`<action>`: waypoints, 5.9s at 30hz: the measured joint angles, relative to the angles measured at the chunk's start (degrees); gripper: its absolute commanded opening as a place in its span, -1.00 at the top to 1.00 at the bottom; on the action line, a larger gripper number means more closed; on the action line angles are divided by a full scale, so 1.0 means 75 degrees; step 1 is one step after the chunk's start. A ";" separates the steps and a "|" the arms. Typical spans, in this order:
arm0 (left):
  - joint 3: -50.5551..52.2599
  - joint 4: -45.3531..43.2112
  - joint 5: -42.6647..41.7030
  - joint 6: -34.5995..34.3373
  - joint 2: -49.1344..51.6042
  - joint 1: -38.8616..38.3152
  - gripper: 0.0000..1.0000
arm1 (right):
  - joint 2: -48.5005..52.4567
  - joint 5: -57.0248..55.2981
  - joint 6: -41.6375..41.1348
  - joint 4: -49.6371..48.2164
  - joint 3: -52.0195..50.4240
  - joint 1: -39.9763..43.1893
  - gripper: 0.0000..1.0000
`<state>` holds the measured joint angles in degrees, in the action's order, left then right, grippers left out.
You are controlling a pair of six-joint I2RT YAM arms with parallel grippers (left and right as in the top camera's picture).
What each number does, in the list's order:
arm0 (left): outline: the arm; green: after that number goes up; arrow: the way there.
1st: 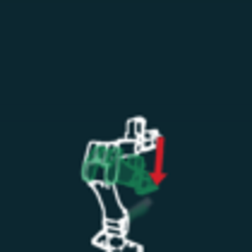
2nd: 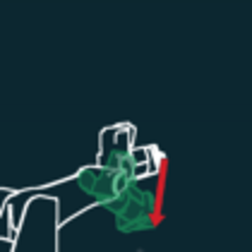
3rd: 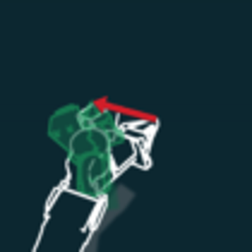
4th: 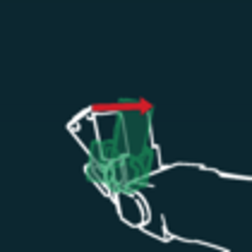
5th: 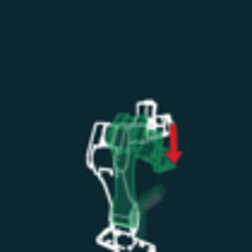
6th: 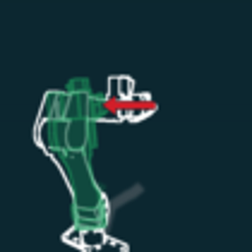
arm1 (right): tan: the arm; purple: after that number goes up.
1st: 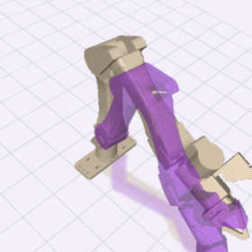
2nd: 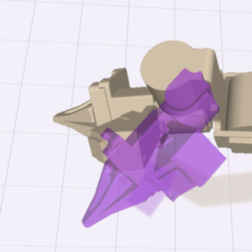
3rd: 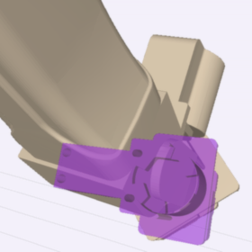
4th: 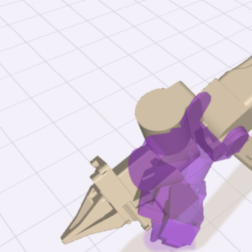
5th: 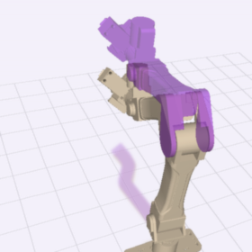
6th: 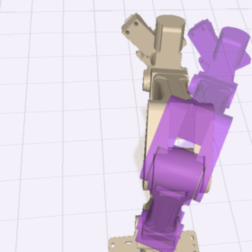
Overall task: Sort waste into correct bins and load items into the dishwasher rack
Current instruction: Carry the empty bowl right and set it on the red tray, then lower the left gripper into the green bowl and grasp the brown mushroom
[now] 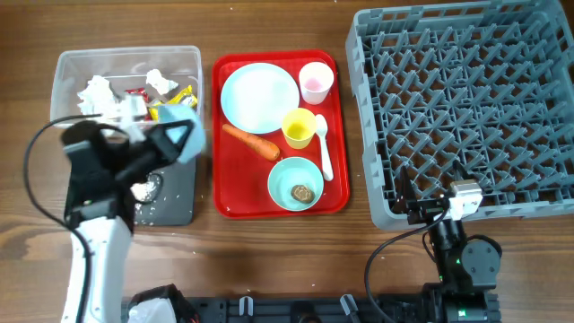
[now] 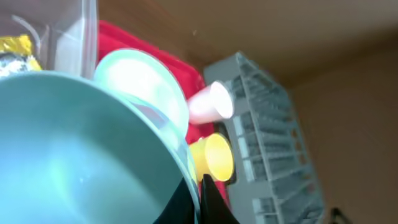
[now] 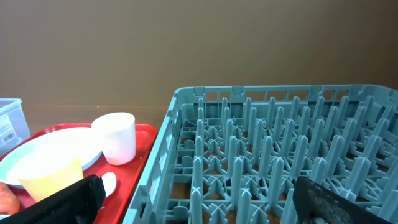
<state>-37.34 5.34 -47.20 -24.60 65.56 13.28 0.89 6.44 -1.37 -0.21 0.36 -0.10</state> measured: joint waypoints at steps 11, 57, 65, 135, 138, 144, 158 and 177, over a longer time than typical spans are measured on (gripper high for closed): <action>-0.0399 0.1533 0.4095 0.0099 -0.0058 -0.4062 0.92 | 0.0000 0.0000 -0.0003 0.0000 0.0000 0.0000 -1.00; -0.3075 0.2678 0.6067 0.0871 0.2471 -0.5438 0.16 | 0.0000 0.0000 0.0000 0.0000 0.0000 0.0000 -0.99; -0.3075 0.3459 0.5738 0.0889 0.2643 -0.6502 0.14 | 0.0000 0.0000 0.0000 -0.0003 0.0000 0.0000 -1.00; -0.3165 0.3751 0.7181 0.2334 0.4747 -0.7772 -0.20 | 0.0000 0.0000 -0.0003 0.0000 0.0000 0.0000 -0.99; -0.3174 0.3774 0.7347 0.2393 0.4747 -0.7764 -0.08 | 0.0000 0.0000 0.0000 -0.0003 0.0000 0.0000 -0.99; -0.3174 0.3774 0.7265 0.2419 0.4747 -0.7764 -0.10 | 0.0000 0.0000 0.0000 0.0000 0.0000 0.0000 -1.00; -0.3174 0.3777 0.7172 0.2445 0.4747 -0.7764 0.53 | 0.0003 0.0000 0.0000 0.0000 0.0000 0.0000 -0.99; -0.3372 0.3847 0.7426 0.2442 0.4701 -0.7764 -0.49 | 0.0003 0.0000 -0.0003 0.0000 0.0000 0.0000 -0.99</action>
<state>-62.63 34.20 8.49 -6.28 100.82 -44.95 0.91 6.44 -1.39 -0.21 0.36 -0.10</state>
